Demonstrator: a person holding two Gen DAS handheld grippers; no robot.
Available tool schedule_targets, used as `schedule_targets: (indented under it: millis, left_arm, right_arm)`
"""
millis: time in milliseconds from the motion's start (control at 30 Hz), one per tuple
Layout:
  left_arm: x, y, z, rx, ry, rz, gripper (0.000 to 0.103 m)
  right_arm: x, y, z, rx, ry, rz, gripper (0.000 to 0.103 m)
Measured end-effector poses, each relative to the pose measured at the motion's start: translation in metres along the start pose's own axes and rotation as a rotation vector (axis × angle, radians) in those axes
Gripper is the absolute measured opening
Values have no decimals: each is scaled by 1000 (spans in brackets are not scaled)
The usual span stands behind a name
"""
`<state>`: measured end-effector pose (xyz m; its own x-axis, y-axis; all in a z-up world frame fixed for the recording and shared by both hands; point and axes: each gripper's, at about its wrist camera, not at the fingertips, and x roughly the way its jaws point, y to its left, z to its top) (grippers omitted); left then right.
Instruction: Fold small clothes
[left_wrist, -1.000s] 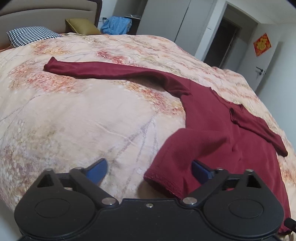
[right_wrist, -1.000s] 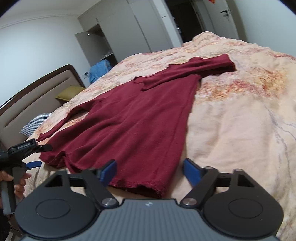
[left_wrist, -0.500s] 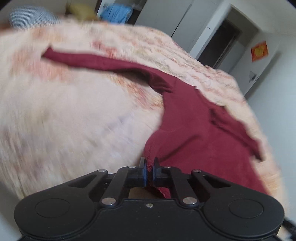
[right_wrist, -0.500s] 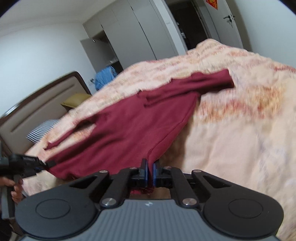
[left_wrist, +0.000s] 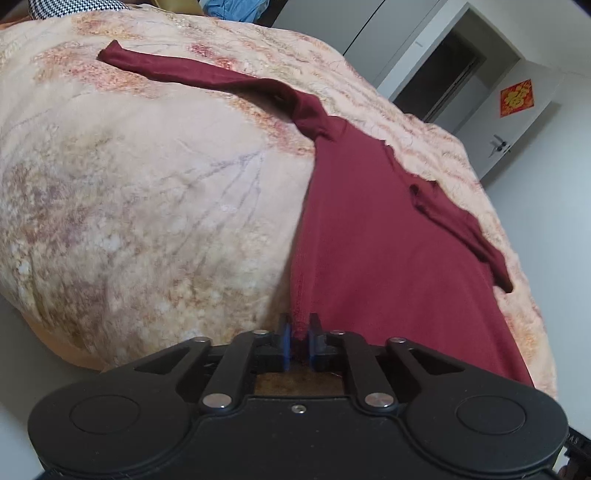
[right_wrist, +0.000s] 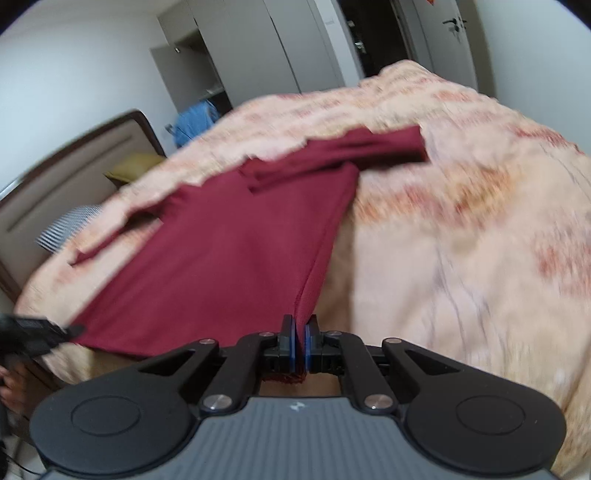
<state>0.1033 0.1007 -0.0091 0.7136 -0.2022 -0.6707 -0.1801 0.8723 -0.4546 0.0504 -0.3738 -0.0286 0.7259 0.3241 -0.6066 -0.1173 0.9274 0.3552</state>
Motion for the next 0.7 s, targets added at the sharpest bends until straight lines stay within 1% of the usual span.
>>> schedule_targets:
  millis: [33, 67, 100, 133, 167, 200, 233, 267, 300, 333, 367, 400, 433, 500, 533, 600, 700]
  left_arm:
    - [1, -1, 2, 16, 0, 13, 21]
    - [1, -1, 4, 26, -2, 23, 24]
    - [1, 0, 8, 28, -8, 29, 29]
    - [1, 1, 11, 25, -12, 34, 37]
    - [1, 3, 14, 18, -19, 40, 43]
    - [1, 6, 18, 8, -28, 48, 55]
    - [1, 8, 21, -2, -33, 53, 69]
    - [1, 11, 25, -10, -33, 52, 75]
    - [1, 15, 29, -18, -37, 49, 79]
    - [1, 19, 33, -30, -43, 46, 82]
    - [2, 23, 39, -47, -49, 48, 84]
    - [2, 28, 46, -69, -60, 56, 90]
    - [3, 34, 54, -93, -78, 72, 93]
    - [3, 43, 73, -130, -131, 115, 95]
    - [5, 48, 84, -144, -156, 136, 98]
    - [10, 60, 108, -184, -199, 174, 99]
    - [22, 83, 150, -244, -252, 199, 99]
  right_arm:
    - [4, -1, -4, 3, 7, -1, 6]
    - [5, -2, -7, 5, 12, -5, 7]
    - [6, -1, -8, 2, 13, -10, 12]
    - [7, 0, -9, -8, 12, -17, 16]
    - [7, 1, -9, -22, 10, -25, 18]
    - [7, 2, -9, -38, 7, -29, 32]
    - [7, 4, -10, -54, 1, -38, 53]
    - [6, 5, -10, -67, -10, -49, 62]
    - [5, 7, -8, -80, -23, -60, 76]
    - [5, 8, -7, -96, -36, -67, 82]
    - [5, 9, -4, -108, -48, -74, 85]
    - [6, 11, -1, -116, -60, -84, 94]
    - [8, 11, 2, -120, -74, -93, 100]
    - [12, 13, 9, -119, -96, -94, 103]
    - [16, 14, 13, -115, -97, -91, 103]
    - [22, 16, 21, -101, -105, -80, 103]
    - [31, 24, 32, -105, -119, -51, 103]
